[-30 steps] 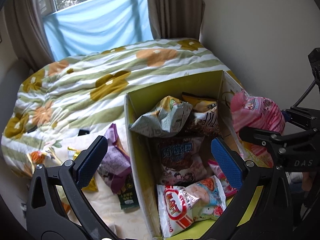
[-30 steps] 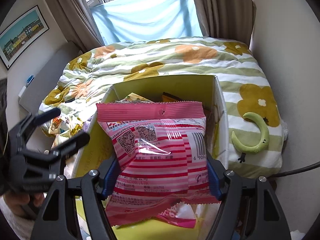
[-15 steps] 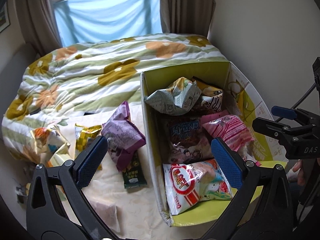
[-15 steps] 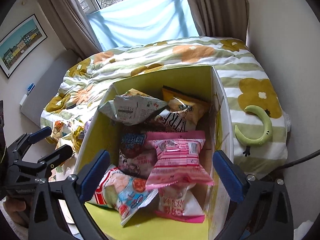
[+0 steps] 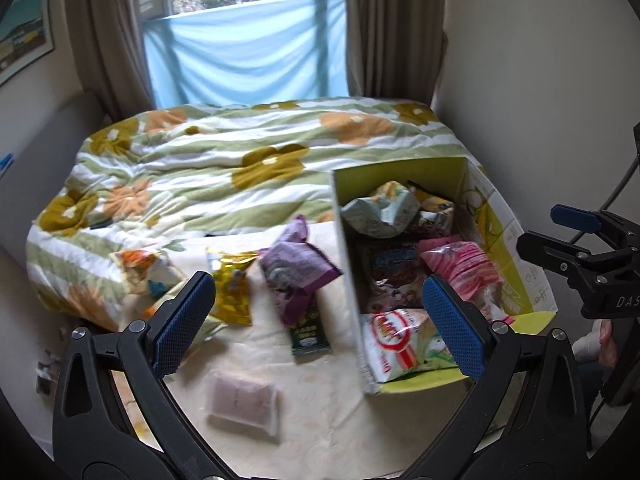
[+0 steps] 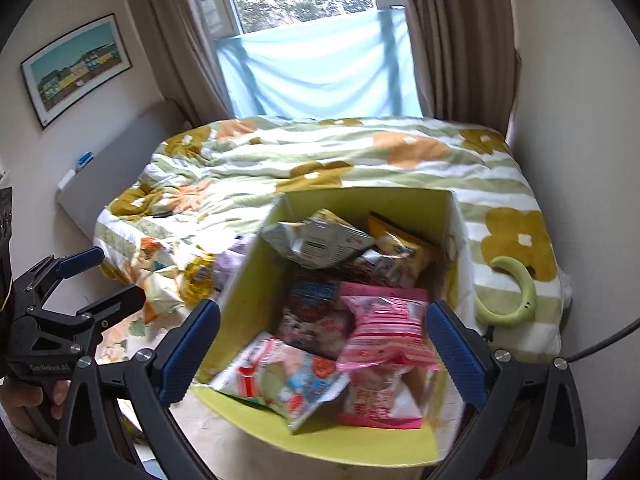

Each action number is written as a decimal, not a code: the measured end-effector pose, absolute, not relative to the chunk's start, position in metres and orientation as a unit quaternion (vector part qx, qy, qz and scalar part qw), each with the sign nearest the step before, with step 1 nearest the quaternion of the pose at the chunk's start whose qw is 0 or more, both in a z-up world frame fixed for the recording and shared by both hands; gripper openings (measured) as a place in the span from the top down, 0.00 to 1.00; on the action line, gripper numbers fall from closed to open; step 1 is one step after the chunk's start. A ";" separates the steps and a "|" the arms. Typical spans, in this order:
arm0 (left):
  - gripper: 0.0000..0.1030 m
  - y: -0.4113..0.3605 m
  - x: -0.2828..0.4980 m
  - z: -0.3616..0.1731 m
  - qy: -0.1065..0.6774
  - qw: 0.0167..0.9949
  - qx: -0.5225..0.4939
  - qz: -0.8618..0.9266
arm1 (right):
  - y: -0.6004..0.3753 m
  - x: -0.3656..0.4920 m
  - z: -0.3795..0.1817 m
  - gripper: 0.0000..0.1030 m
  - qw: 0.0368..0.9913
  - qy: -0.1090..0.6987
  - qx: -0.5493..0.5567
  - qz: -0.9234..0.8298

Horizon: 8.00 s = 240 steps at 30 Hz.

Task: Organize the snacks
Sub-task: 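Move both tools back over the remaining snack bags on the table, then grasp the orange-cream bag with the left tool while the right tool grasps the white translucent packet, then lift both held bags and carry them over the cardboard box, then open the left tool to drop the orange-cream bag while the right tool releases the white packet, then grasp the puffed-snack bag with the left tool while the right tool grasps the gold bag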

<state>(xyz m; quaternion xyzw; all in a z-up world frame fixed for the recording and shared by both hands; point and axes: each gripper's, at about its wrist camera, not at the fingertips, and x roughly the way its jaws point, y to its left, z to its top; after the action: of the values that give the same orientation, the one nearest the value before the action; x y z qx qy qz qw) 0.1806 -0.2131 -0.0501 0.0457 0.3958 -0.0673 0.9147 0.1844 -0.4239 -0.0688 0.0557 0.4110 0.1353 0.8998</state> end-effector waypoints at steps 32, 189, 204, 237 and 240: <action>0.01 0.039 0.243 -0.156 0.507 0.857 -0.080 -0.039 | -0.165 0.185 -0.164 0.01 0.851 0.507 0.078 0.111; 0.01 -0.286 0.254 -0.138 0.496 0.854 -0.003 -0.155 | -0.479 0.213 -0.095 0.34 0.892 0.434 0.118 0.056; 0.01 -0.257 0.244 -0.119 0.483 0.870 -0.007 -0.096 | -0.471 0.263 -0.120 0.11 0.874 0.460 0.121 0.098; 0.01 -0.074 0.185 -0.071 0.432 0.900 -0.050 -0.019 | -0.353 0.194 -0.041 0.03 0.912 0.371 0.080 0.155; 0.01 -0.043 0.197 -0.077 0.442 0.895 -0.057 -0.023 | -0.324 0.197 -0.045 0.03 0.911 0.375 0.083 0.153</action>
<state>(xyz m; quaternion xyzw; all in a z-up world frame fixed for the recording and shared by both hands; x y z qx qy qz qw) 0.1967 -0.0428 -0.0766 -0.0569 0.4423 -0.0228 0.8948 0.1973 -0.3238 -0.0449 0.0829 0.3748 0.1526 0.9107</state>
